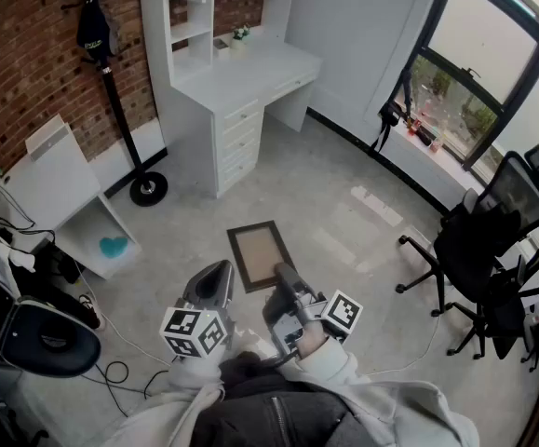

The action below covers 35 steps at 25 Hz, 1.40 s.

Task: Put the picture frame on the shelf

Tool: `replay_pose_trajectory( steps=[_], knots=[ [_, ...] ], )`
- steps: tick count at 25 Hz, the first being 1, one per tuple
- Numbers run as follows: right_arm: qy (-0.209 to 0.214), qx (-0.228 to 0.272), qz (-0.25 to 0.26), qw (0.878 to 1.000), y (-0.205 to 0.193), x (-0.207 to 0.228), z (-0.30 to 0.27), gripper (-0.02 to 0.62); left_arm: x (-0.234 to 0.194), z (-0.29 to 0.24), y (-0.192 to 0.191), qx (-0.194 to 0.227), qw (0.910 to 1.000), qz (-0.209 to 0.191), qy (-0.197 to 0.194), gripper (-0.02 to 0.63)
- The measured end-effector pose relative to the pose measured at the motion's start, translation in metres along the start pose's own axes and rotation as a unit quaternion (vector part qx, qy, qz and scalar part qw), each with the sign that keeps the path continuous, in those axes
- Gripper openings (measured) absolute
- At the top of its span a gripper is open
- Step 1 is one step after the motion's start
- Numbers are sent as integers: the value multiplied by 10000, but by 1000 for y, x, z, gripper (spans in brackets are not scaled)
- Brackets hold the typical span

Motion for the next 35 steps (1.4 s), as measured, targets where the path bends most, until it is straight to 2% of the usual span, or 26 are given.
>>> replay_pose_trajectory(
  steps=[4, 7, 9, 10, 11, 12, 14, 15, 16, 17, 22, 24, 29, 33, 35],
  knots=[
    [26, 7, 73, 10000, 4, -1, -4, 47, -2, -5, 3, 33, 10000, -24, -14, 5],
    [-115, 97, 150, 9998, 10, 2, -8, 48, -3, -11, 3, -9, 10000, -45, -32, 5],
    [-288, 89, 635, 9975, 15, 2, -11, 48, -3, -15, 4, -32, 10000, -74, -37, 6],
    [-377, 45, 1118, 9930, 19, 0, -13, 48, -2, -16, 5, -44, 9999, -112, -42, 6],
    [-435, -20, 1749, 9836, 21, -4, -17, 46, -1, -19, 6, -58, 9998, -169, -50, 5],
    [-456, -94, 2464, 9680, 23, -10, -21, 46, 0, -21, 7, -75, 9997, -240, -59, 6],
    [-526, -231, 3788, 9237, 25, -21, -30, 46, 3, -26, 10, -104, 9992, -389, -84, 6],
    [-573, -282, 4242, 9033, 25, -25, -34, 46, 4, -28, 11, -107, 9989, -441, -100, 5],
    [-609, -321, 4532, 8887, 26, -27, -38, 44, 4, -31, 13, -103, 9988, -475, -115, 6],
    [-633, -352, 4699, 8797, 27, -28, -42, 44, 4, -35, 15, -96, 9986, -499, -130, 5],
    [-788, -449, 5308, 8426, 30, -30, -56, 43, 8, -52, 18, -103, 9981, -574, -185, 6],
    [-770, -502, 5351, 8398, 31, -30, -60, 43, 8, -58, 19, -101, 9981, -580, -188, 5],
    [-619, -634, 5093, 8560, 34, -24, -77, 43, -3, -73, 23, -153, 9981, -579, -120, 6],
    [-531, -684, 5282, 8447, 38, -25, -95, 43, -14, -91, 27, -145, 9984, -532, -76, 5],
    [-516, -621, 5294, 8445, 42, -26, -105, 43, -20, -100, 31, -154, 9985, -530, -65, 5]
  ],
)
Point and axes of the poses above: the fingertips, and each gripper's own axes: z backward along the fingers, x to its right, y out of its top, the point moved 9 cm from there along z, backward along the fingers, and after that the axes turned 10 degrees about z, right-handed, at the moved point
